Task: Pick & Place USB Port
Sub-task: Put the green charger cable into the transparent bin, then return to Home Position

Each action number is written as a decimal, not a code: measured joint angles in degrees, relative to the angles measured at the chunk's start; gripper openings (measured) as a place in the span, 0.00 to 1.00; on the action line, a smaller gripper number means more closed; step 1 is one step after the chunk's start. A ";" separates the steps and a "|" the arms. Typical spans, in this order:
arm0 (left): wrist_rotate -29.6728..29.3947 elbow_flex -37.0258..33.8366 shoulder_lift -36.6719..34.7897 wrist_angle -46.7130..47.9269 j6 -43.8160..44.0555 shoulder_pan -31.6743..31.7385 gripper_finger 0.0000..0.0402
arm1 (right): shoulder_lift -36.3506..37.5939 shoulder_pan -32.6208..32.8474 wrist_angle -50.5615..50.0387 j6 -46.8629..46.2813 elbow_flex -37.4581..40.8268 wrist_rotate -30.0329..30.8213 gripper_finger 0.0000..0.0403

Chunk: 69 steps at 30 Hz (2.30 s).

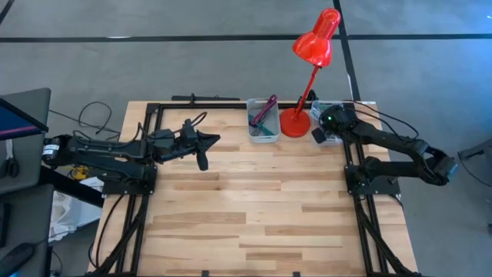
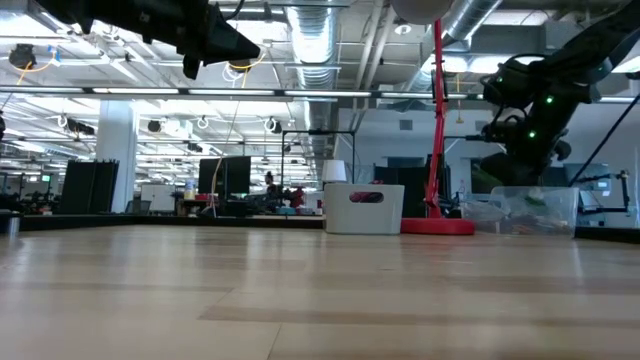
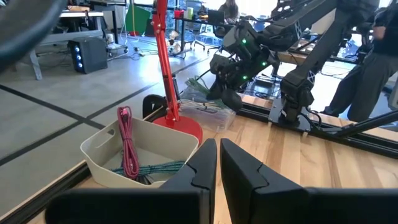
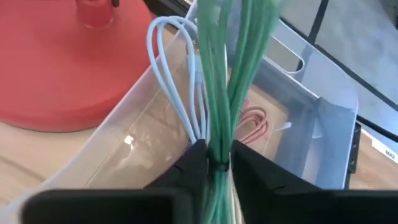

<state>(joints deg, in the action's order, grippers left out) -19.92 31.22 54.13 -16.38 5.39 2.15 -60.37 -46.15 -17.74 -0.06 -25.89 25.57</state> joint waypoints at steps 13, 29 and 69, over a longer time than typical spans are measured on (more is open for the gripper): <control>-0.01 -0.01 -0.67 0.00 -5.13 -0.37 0.05 | 5.69 0.72 1.66 3.04 0.00 -12.63 0.38; 0.02 -13.34 -20.93 -0.13 -11.79 -8.89 0.05 | 31.79 23.63 2.11 3.04 0.00 -22.99 0.32; -3.52 -30.95 -43.15 2.76 -14.29 -19.56 0.05 | 60.23 53.65 4.63 0.54 16.96 -7.59 0.30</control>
<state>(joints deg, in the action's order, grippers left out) -23.45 0.27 10.98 -13.62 -8.90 -17.41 -0.15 7.50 -13.11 0.49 -8.93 17.97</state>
